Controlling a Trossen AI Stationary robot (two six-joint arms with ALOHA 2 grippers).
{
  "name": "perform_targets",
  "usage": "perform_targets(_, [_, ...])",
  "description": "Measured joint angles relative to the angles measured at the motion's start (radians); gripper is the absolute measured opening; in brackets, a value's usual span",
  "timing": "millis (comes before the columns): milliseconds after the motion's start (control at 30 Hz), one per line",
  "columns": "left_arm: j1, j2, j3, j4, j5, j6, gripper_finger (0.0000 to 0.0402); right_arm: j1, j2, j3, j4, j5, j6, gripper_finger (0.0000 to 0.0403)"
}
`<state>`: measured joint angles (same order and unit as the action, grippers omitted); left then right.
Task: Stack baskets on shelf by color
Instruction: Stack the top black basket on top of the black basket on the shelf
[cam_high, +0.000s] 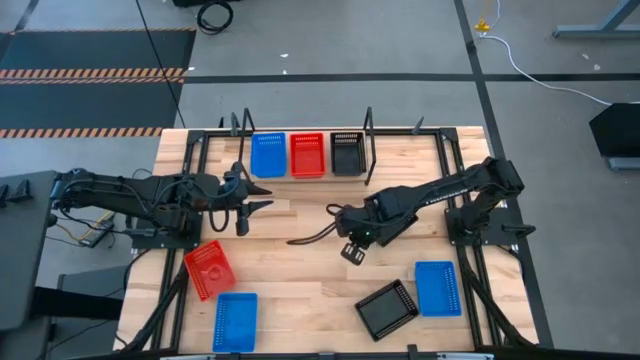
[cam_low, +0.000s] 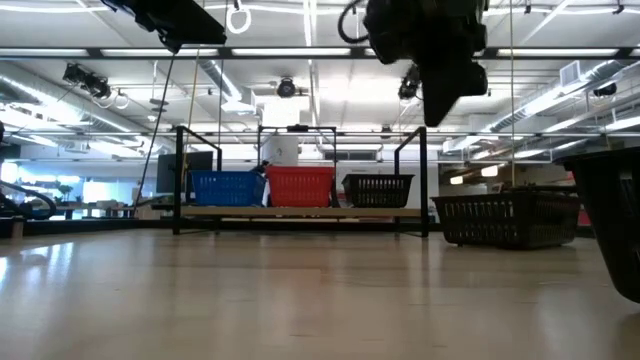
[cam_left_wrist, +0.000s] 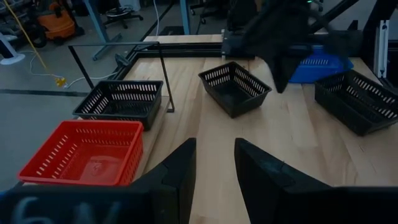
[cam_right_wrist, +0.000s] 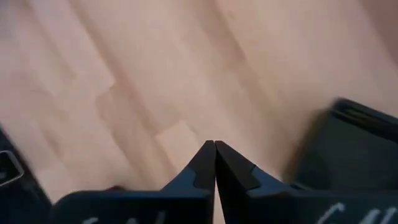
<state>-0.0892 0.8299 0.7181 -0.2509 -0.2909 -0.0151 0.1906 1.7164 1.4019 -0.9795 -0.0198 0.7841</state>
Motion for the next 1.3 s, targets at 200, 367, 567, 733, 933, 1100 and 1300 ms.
perform_targets(200, [0.0,0.0,0.0,-0.001,0.0,0.0,0.0117,-0.018,0.0,-0.035,-0.141,0.09,0.0,0.0081])
perform_targets(367, [0.0,0.0,0.0,-0.002,0.0,0.0,0.0117,-0.023,0.0,-0.127,-0.059,0.083,0.002,0.0154])
perform_targets(567, [0.0,0.0,0.0,-0.002,0.0,-0.001,0.0117,-0.024,0.001,-0.203,-0.017,0.079,0.01,0.0202])
perform_targets(733, [0.0,0.0,0.0,-0.002,0.0,-0.001,0.0117,-0.023,0.001,-0.261,0.108,0.068,0.009,0.0204])
perform_targets(933, [0.0,0.0,0.0,-0.001,0.0,-0.001,0.0117,-0.029,0.001,-0.344,0.202,0.09,-0.001,0.019])
perform_targets(1100, [0.0,0.0,0.0,-0.001,0.0,0.0,0.0117,-0.03,0.001,-0.398,0.214,0.105,-0.049,0.0148])
perform_targets(1300, [0.0,0.0,0.0,-0.001,0.0,0.0,0.0117,-0.029,0.001,-0.405,0.241,0.095,-0.08,0.0053])
